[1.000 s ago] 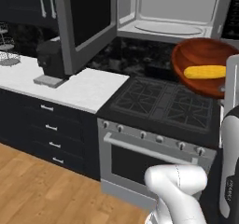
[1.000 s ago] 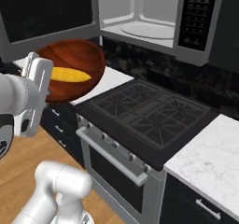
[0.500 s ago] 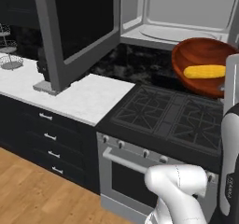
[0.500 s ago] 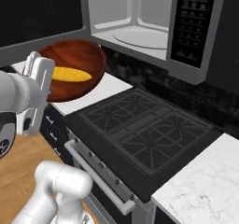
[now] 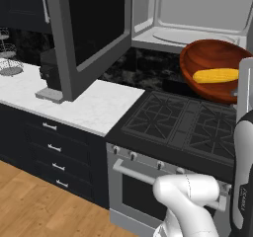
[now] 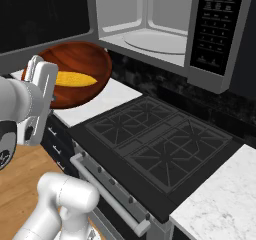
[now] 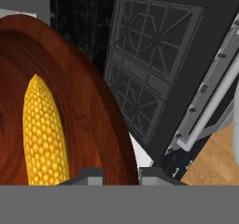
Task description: Pick the corn from the sink and place it in the bowl. Then pick the bowl and place it in the microwave. Then close the microwave door and press the start button.
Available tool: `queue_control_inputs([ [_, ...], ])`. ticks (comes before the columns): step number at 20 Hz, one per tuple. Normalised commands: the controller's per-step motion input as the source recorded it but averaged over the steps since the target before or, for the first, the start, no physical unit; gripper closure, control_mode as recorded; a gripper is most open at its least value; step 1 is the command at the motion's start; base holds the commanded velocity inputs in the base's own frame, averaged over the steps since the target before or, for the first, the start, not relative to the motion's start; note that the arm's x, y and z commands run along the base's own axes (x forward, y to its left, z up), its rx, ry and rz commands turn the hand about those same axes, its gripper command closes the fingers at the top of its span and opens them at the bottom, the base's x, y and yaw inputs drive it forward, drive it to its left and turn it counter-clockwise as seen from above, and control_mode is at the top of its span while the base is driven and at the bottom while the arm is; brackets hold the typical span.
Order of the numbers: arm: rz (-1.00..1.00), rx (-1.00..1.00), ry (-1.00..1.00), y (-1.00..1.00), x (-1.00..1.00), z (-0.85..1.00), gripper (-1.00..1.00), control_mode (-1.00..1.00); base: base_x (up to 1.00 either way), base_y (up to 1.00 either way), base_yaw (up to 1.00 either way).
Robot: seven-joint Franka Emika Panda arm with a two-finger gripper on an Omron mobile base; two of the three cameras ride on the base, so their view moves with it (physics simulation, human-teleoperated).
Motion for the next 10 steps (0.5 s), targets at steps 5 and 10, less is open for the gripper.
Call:
queue_control_inputs([
  [5,0.00,0.00,0.00,0.00,0.00,0.00,1.00,1.00,0.13,0.01,-0.29],
  [10,0.00,0.00,0.00,0.00,0.00,0.00,1.00,1.00,0.29,-0.07,-0.19],
])
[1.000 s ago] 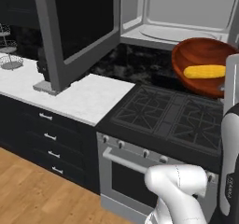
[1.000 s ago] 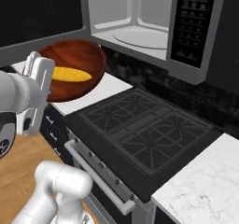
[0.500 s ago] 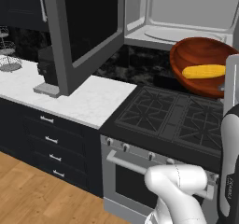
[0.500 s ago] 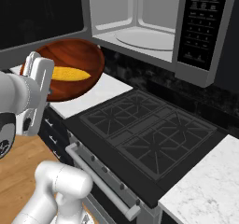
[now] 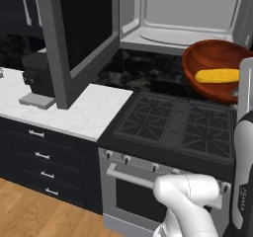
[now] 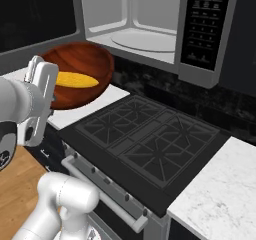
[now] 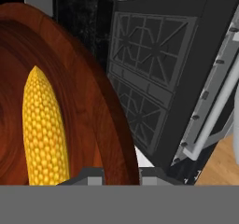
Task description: Pick the corn from the sink and place it in the bowl. Then pick the bowl and place it in the microwave. Then close the microwave door and press the start button.
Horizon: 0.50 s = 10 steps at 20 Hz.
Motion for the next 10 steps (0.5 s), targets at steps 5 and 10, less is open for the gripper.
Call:
queue_control_inputs([
  [5,0.00,0.00,0.00,0.00,0.00,0.00,1.00,1.00,0.19,0.00,-0.16],
  [10,0.00,-0.01,-0.04,0.13,-0.01,0.45,1.00,-1.00,0.00,0.00,-0.02],
])
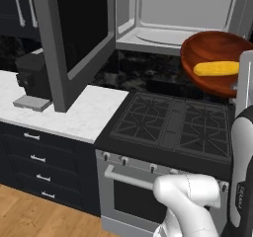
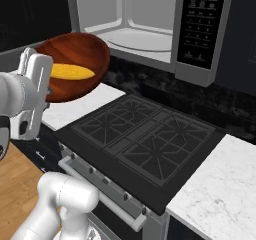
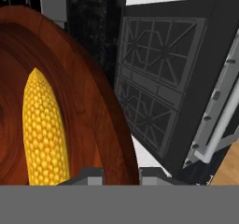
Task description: Pick the corn from the sink and place it in the bowl. Then pick the bowl and place it in the microwave. Then close the microwave door and press the start button.
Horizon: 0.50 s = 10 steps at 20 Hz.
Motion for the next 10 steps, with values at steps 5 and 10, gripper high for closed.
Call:
queue_control_inputs([
  [5,-0.02,0.00,-0.05,0.00,0.16,0.63,1.00,-1.00,0.00,0.00,0.00],
  [10,0.00,0.01,0.02,-0.06,0.60,0.41,1.00,-1.00,0.00,0.00,0.00],
])
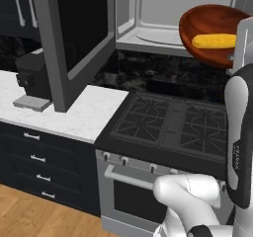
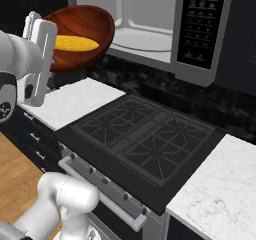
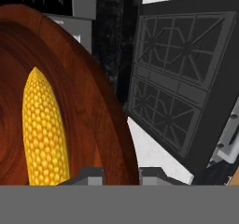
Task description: Pick the corn from the sink and place it in the bowl. Then pick the bowl and place it in the microwave. Then close the microwave door and press the start button.
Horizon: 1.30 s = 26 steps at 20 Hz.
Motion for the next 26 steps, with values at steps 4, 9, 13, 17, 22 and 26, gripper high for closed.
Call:
queue_control_inputs([
  [4,0.00,0.00,-0.02,-0.11,0.83,0.03,1.00,-1.00,0.00,0.00,0.00],
  [9,0.00,0.00,0.01,-0.09,0.94,0.00,1.00,-1.00,0.00,0.00,0.00],
  [13,0.00,0.00,0.03,-0.18,0.94,-0.01,1.00,-1.00,0.00,0.00,0.00],
  [17,0.00,0.00,0.00,-0.25,0.73,-0.01,1.00,-1.00,0.00,0.00,0.00],
  [22,0.00,0.00,0.01,-0.28,0.66,-0.04,1.00,-1.00,0.00,0.00,0.00],
  [26,0.00,0.00,0.01,-0.30,0.60,-0.17,1.00,-1.00,0.00,0.00,0.00],
])
